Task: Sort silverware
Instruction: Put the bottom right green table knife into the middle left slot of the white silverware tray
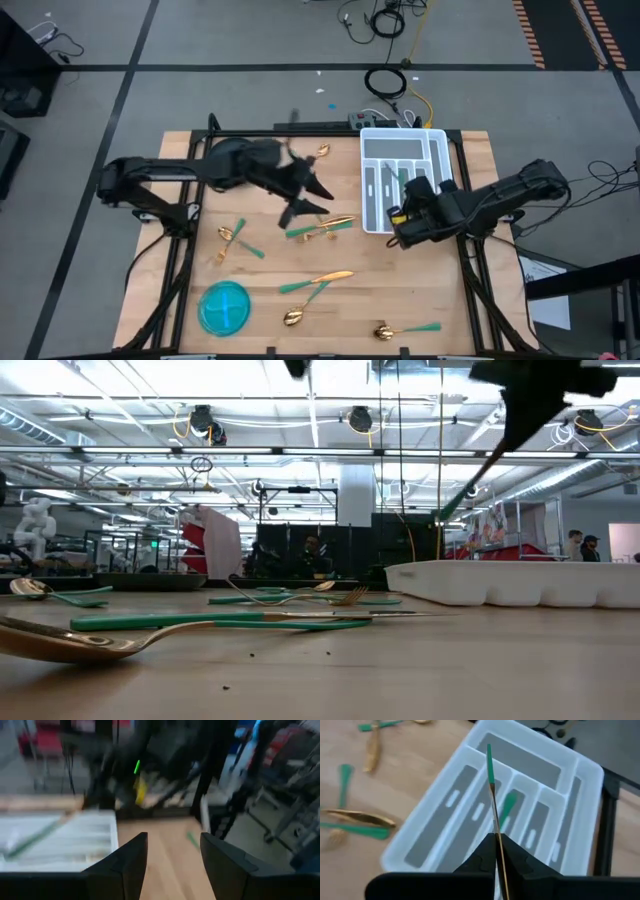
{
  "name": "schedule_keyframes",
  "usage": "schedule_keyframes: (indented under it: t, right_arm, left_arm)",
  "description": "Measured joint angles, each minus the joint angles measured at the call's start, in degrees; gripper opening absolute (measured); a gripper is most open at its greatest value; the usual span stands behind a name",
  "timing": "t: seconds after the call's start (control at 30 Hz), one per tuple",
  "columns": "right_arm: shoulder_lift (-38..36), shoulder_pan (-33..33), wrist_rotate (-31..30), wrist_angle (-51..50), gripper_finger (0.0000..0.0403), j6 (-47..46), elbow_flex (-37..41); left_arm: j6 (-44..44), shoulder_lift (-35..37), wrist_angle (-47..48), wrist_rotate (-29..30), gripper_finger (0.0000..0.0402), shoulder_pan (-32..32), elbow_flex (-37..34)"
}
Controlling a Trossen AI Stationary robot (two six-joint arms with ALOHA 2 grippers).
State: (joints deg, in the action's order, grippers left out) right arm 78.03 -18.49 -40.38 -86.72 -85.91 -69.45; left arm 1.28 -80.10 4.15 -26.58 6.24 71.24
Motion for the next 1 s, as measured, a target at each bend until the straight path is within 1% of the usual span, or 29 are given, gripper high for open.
schedule_keyframes:
  t: [0.17, 0.27, 0.33, 0.4, 0.57, 0.73, 0.87, 0.93, 1.0]
  right_arm:
    - [-4.2, 2.6, 0.6, 11.1, 0.0, 1.8, 10.3]
    - [-5.9, 4.6, 1.8, 19.0, 0.0, 4.6, 15.9]
    - [-6.3, 6.0, 1.9, 23.0, 0.0, 6.0, 18.6]
    - [-6.3, 7.4, 1.7, 24.6, 0.0, 6.3, 20.4]
    - [-6.4, 10.5, 1.1, 25.0, 0.0, 7.0, 22.9]
    - [-6.5, 13.2, 1.3, 28.1, 0.0, 12.7, 23.3]
    - [-6.4, 15.0, 1.5, 32.7, 0.0, 17.6, 23.3]
    - [-6.1, 16.0, 1.5, 33.4, 0.0, 18.8, 23.3]
    - [-5.8, 16.6, 1.9, 33.5, 0.0, 19.3, 23.3]
  left_arm:
    - [0.4, 6.3, -0.4, -0.4, 0.019, -0.3, 0.0]
    - [1.5, 9.2, -0.6, -0.8, 0.019, -1.0, 0.0]
    - [1.5, 10.9, -0.7, -1.2, 0.019, -1.7, 0.0]
    - [1.5, 12.2, -0.8, -1.2, 0.019, -2.3, 0.0]
    - [1.5, 13.9, -0.7, 0.1, 0.019, -3.8, 0.0]
    - [1.5, 13.9, -0.4, 0.2, 0.019, -5.2, -0.1]
    - [1.5, 13.9, -0.6, 0.2, 0.019, -5.3, -2.1]
    - [2.1, 14.0, -2.2, 0.2, 0.019, -5.3, -3.7]
    - [3.3, 14.5, -6.5, 0.1, 0.019, -5.3, -5.9]
